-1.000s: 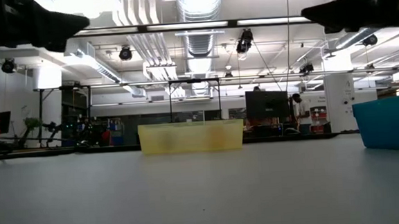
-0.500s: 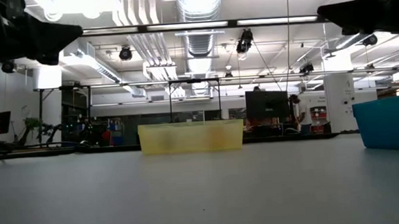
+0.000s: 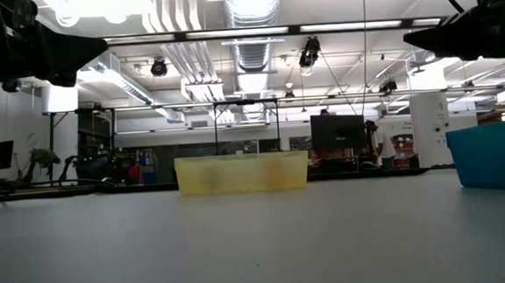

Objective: Pick and place medicine bottles into bin by pill shape (circle, oval)
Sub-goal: Return to Home Position

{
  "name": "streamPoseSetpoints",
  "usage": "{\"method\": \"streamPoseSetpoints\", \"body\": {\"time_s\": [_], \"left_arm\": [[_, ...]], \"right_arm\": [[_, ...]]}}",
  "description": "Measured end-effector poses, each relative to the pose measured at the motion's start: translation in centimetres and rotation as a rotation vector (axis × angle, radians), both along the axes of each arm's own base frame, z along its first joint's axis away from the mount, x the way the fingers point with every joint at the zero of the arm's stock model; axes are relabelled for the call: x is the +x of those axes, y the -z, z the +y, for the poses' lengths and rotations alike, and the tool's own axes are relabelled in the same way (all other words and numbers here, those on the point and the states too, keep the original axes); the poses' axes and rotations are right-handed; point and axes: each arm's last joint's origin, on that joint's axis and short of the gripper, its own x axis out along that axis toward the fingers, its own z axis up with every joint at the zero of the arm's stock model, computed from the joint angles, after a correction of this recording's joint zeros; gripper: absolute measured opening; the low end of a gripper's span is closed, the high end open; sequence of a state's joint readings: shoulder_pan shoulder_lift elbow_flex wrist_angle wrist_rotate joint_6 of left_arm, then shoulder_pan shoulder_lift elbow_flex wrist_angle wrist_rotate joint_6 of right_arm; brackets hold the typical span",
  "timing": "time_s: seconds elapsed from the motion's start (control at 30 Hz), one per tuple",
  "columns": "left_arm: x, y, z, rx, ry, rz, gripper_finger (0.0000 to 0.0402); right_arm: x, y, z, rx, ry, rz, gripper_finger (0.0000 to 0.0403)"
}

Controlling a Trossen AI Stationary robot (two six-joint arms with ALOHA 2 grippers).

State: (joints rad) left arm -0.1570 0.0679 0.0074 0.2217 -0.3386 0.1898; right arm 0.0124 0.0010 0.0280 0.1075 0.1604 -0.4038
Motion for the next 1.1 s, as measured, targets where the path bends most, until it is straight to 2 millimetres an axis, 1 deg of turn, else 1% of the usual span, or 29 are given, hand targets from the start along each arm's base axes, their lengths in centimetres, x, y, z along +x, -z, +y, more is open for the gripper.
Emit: {"method": "streamPoseSetpoints", "body": {"time_s": [0.2, 0.4, 0.5, 0.7, 1.1], "left_arm": [[0.1, 0.4, 0.0, 0.004, -0.013, 0.038, 0.0015], [0.3, 0.5, 0.0, -0.006, -0.012, 0.056, 0.0015], [0.3, 0.6, 0.1, -0.019, -0.041, 0.06, 0.0015], [0.4, 0.7, 0.1, -0.017, -0.041, 0.076, 0.0015], [0.7, 1.1, 0.0, -0.011, -0.042, 0.112, 0.0015]], "right_arm": [[0.3, 1.2, 0.0, -0.006, -0.001, 0.089, 0.0027], [0.3, 1.2, 0.0, 0.047, -0.006, 0.087, 0.0027], [0.3, 1.2, 0.0, 0.105, -0.01, 0.078, 0.0027], [0.3, 1.2, 0.0, 0.191, -0.018, 0.066, 0.0027], [0.3, 1.3, 0.0, 0.207, -0.019, 0.065, 0.0027]]}}
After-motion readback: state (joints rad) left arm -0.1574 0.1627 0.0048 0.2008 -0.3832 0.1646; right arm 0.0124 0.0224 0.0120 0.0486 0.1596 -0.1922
